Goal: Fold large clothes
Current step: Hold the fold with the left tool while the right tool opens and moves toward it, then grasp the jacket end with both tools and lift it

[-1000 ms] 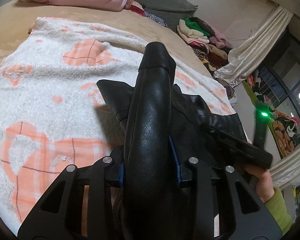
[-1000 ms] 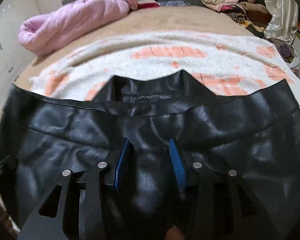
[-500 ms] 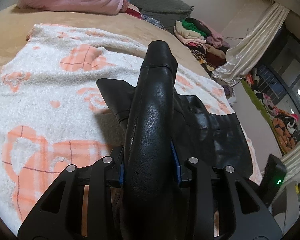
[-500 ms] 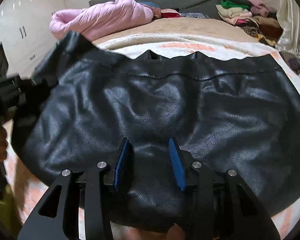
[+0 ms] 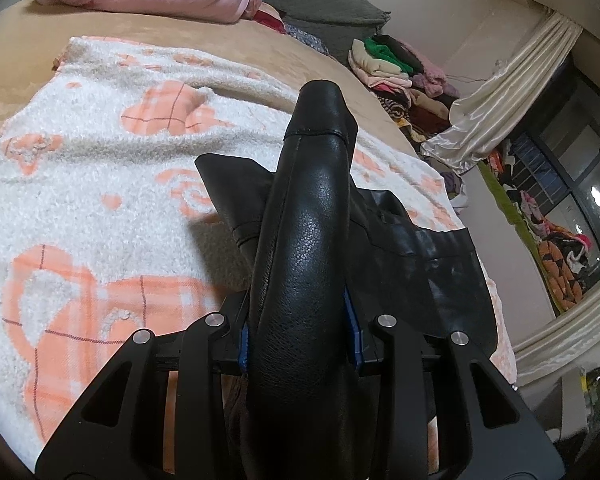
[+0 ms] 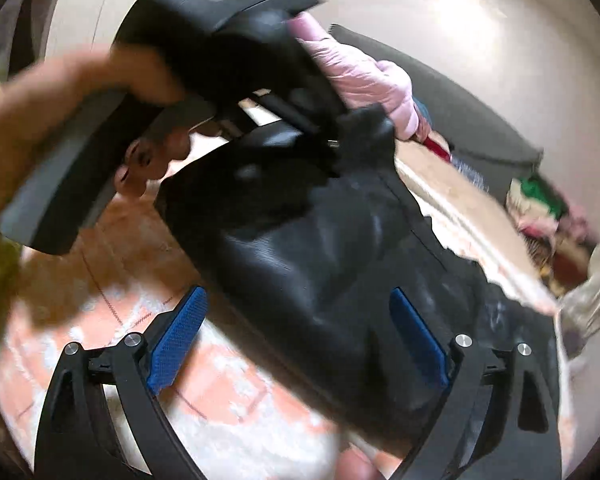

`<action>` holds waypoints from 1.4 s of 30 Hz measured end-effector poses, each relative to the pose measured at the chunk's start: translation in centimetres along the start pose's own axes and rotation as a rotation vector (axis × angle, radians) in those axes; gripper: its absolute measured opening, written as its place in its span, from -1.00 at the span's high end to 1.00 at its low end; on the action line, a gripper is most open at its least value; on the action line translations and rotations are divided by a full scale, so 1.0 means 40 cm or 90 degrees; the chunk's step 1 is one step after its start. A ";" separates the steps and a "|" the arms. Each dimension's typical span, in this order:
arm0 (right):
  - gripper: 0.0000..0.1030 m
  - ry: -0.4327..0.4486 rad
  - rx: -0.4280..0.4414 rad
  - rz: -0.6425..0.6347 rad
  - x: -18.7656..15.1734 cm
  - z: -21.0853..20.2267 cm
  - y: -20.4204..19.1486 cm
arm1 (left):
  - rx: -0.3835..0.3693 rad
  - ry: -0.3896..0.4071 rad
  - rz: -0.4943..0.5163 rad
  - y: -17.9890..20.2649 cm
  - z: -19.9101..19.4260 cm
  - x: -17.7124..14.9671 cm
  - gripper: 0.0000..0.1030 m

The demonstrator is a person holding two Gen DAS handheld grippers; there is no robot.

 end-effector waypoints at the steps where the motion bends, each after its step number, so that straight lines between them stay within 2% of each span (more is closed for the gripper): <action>1: -0.78 0.000 -0.009 -0.022 0.007 0.009 -0.018 | -0.001 -0.001 -0.001 0.000 0.000 0.001 0.50; 5: -0.74 0.008 -0.069 -0.073 0.026 0.034 -0.041 | -0.008 -0.004 -0.008 -0.005 -0.001 0.005 0.50; 6: -0.64 0.012 -0.080 -0.080 0.030 0.037 -0.043 | -0.011 -0.005 -0.011 -0.007 -0.002 0.006 0.50; 8: -0.09 0.023 -0.062 -0.084 0.030 0.030 -0.050 | -0.012 -0.005 -0.014 -0.009 -0.002 0.008 0.49; 10: 0.32 0.044 -0.050 -0.076 0.032 0.008 -0.055 | -0.023 -0.007 -0.026 -0.015 -0.004 0.011 0.36; 11: 0.38 0.057 -0.049 -0.066 0.034 -0.007 -0.048 | -0.029 -0.007 -0.034 -0.018 -0.006 0.013 0.14; 13: 0.50 0.079 -0.040 -0.026 0.037 -0.034 -0.012 | -0.039 -0.015 -0.056 -0.028 -0.005 0.016 -0.14; 16: 0.53 0.087 -0.031 -0.009 0.042 -0.045 0.012 | -0.041 -0.024 -0.079 -0.044 -0.001 0.014 -0.34; 20: 0.54 0.086 -0.026 -0.006 0.037 -0.047 0.013 | -0.065 -0.041 -0.100 -0.040 0.008 0.004 -0.34; 21: 0.54 0.087 -0.024 -0.004 0.036 -0.046 0.014 | -0.064 -0.044 -0.098 -0.037 0.011 0.001 -0.27; 23: 0.54 0.086 -0.022 -0.002 0.043 -0.027 0.026 | -0.057 -0.036 -0.090 -0.032 0.007 0.000 0.11; 26: 0.54 0.088 -0.021 0.005 0.052 -0.039 0.027 | -0.059 -0.013 -0.072 -0.004 -0.015 0.007 0.39; 29: 0.54 0.099 -0.017 0.026 0.056 -0.068 0.052 | -0.048 0.017 -0.026 0.054 -0.047 0.015 0.44; 35: 0.56 0.144 -0.026 0.070 0.045 -0.164 0.137 | -0.044 0.048 0.015 0.189 -0.092 0.020 0.44; 40: 0.61 0.176 -0.058 0.102 0.024 -0.250 0.224 | -0.037 0.054 0.064 0.332 -0.092 0.037 0.44; 42: 0.61 0.188 -0.067 0.124 0.011 -0.286 0.270 | -0.036 0.053 0.088 0.401 -0.086 0.042 0.38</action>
Point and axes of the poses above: each gripper's, at about its wrist camera, not at the fingertips, and z roughly the way its jaws point, y to its right, x to its top, the point moved 8 cm from there along z, roughly the way its jaws point, and after that the axes turned 4 degrees about -z, right-handed, at the moved point
